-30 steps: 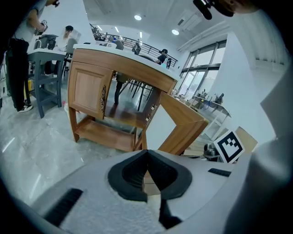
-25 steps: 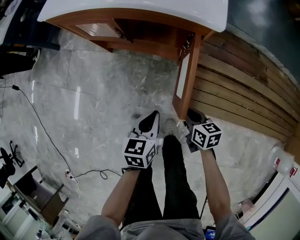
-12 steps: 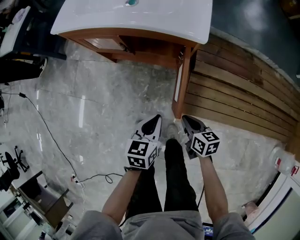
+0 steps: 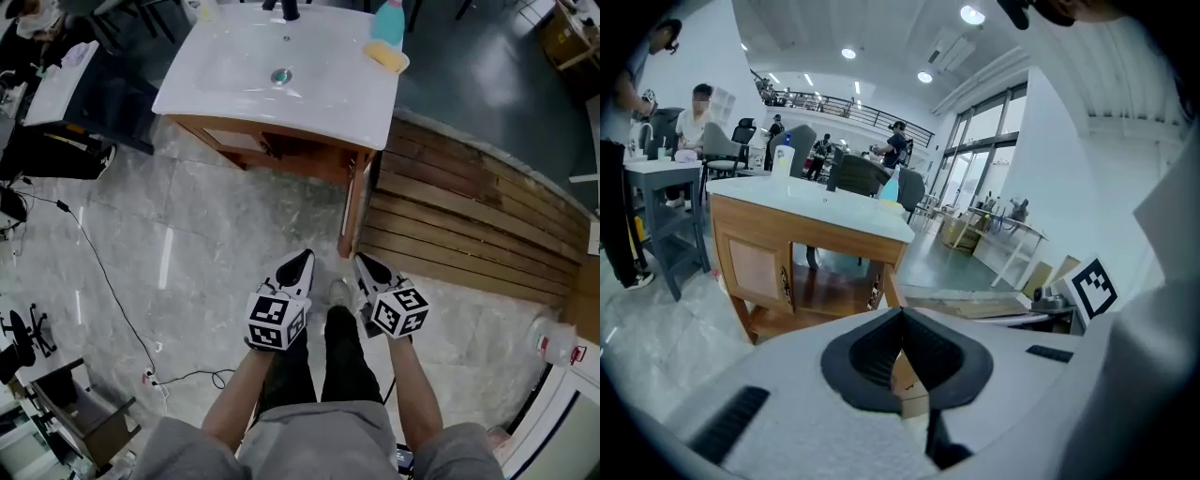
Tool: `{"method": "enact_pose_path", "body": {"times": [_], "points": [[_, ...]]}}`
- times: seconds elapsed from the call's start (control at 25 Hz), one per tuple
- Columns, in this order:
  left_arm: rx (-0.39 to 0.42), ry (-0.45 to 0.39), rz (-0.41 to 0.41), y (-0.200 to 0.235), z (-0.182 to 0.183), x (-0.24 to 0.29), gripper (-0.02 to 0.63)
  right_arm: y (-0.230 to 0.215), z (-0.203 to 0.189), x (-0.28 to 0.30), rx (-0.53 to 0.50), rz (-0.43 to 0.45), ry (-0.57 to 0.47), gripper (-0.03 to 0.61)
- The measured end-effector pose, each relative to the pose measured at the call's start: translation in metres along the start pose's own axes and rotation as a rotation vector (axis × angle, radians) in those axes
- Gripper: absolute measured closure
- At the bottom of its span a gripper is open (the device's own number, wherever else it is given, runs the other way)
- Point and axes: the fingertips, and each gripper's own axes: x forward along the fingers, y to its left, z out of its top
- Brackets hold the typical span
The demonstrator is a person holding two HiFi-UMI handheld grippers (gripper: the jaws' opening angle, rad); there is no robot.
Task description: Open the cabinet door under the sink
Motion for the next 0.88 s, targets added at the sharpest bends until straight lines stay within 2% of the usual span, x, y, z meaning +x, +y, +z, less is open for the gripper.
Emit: {"method": "enact_pose_path", "body": {"times": [0.28,0.52,0.88], "points": [[0.046,-0.074,0.000,-0.020,0.062,-0.038,0.606,0.040,0.059,-0.030,-0.043,0.023,-0.074,0.569],[0.074,-0.119,-0.006,-0.033,0.098,-0.059,0.606,0.062,0.101,-0.049,-0.086,0.037,-0.132,0.569],[0.158,-0.231,-0.056,-0.068,0.169,-0.090,0.606,0.120,0.174,-0.080,-0.189,0.071,-0.251,0.569]]}}
